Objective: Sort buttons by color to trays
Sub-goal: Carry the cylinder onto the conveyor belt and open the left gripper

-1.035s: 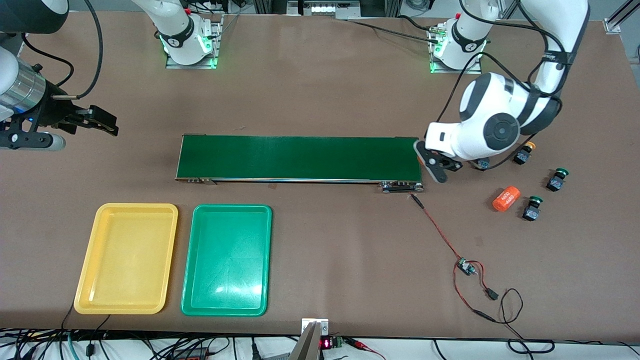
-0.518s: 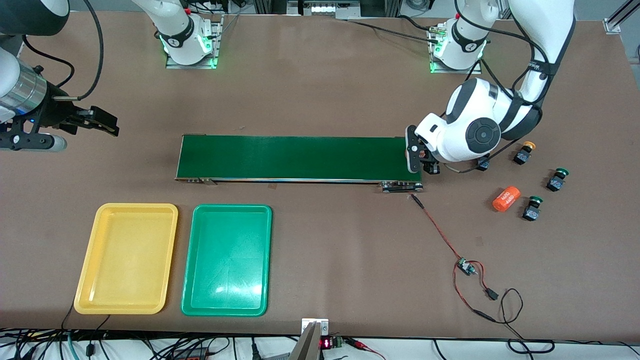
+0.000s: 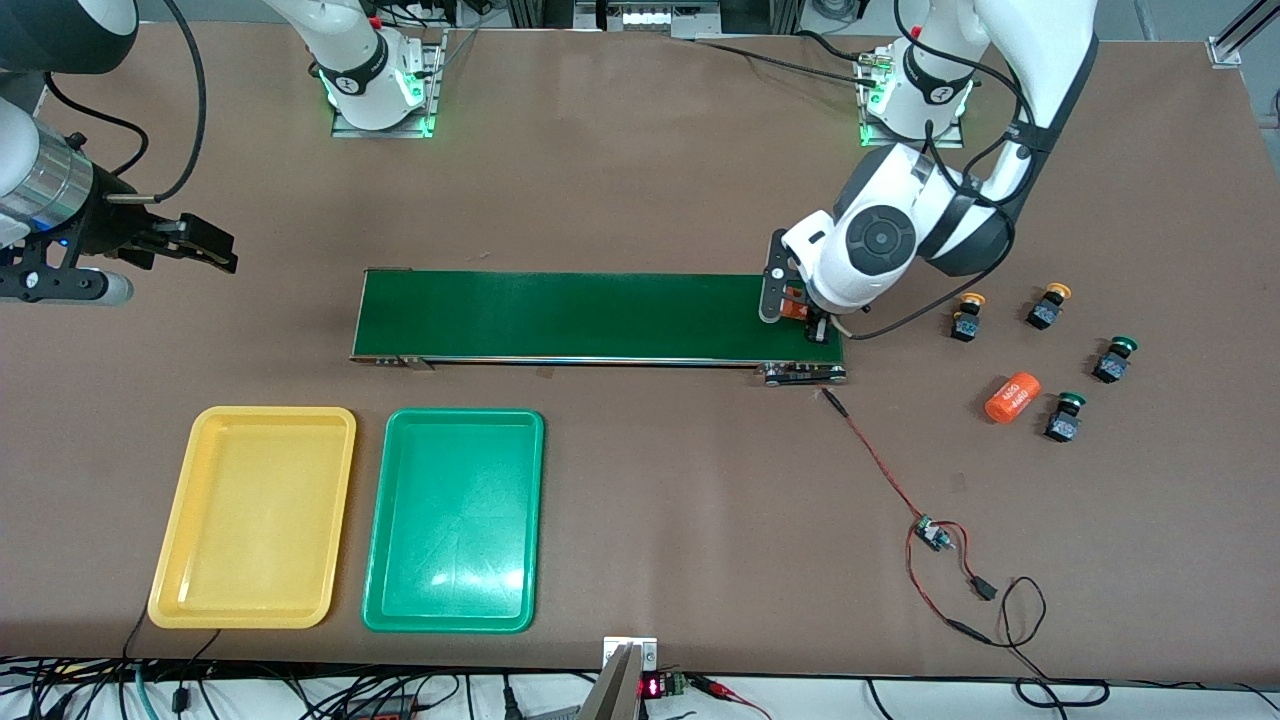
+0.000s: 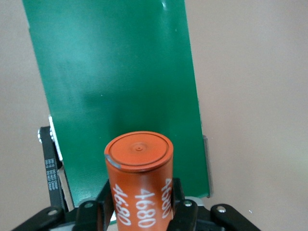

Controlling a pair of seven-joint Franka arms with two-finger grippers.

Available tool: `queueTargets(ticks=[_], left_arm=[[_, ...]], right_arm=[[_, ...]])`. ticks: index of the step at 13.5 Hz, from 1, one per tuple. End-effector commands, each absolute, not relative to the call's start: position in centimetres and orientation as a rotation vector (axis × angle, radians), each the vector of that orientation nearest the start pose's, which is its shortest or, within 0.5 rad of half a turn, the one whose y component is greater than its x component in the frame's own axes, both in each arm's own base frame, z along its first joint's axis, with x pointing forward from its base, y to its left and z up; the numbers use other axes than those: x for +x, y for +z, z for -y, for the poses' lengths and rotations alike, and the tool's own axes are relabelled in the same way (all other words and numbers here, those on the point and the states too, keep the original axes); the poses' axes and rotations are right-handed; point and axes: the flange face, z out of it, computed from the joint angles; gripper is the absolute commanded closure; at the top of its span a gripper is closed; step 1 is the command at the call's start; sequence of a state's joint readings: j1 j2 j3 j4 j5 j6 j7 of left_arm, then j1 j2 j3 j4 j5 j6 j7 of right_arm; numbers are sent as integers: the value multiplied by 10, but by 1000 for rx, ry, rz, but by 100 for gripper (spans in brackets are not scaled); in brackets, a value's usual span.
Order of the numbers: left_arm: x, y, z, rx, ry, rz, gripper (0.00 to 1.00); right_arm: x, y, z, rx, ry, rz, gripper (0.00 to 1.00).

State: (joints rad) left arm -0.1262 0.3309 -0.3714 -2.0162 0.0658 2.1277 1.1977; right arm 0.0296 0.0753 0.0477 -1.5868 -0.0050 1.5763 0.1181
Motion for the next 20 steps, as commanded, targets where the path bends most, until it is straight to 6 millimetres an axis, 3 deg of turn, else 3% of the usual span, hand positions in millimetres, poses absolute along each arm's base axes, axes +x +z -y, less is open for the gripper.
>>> queueTargets(ticks=[1,11,12,13,14,15,17,20], left_arm=[[510,279,273,-2115,274,-2453,100],[510,251,271,-2143,347,-2338,99],[510,251,271,-2153,347,-2327,94],[511,251,271,-2162,345,-2318,78],[511,252,273,-2167,340,-2314,35],[512,255,273,-2170,326,-2311,1],[513,271,274,-2170,290,-2307,0],[523,331,263,-2157,154,-2240,0]], right_arm=[[571,575,-40,-3151,148,-86,0],[572,572,-41,-3151,156,-82,0],[572,572,-41,-3151,156,-82,0],[572,572,-41,-3151,156,-79,0],[572,572,-41,-3151,156,-79,0],[572,572,-41,-3151,156,-79,0],[572,572,-41,-3151,156,-77,0],[572,572,-41,-3151,156,-77,0]])
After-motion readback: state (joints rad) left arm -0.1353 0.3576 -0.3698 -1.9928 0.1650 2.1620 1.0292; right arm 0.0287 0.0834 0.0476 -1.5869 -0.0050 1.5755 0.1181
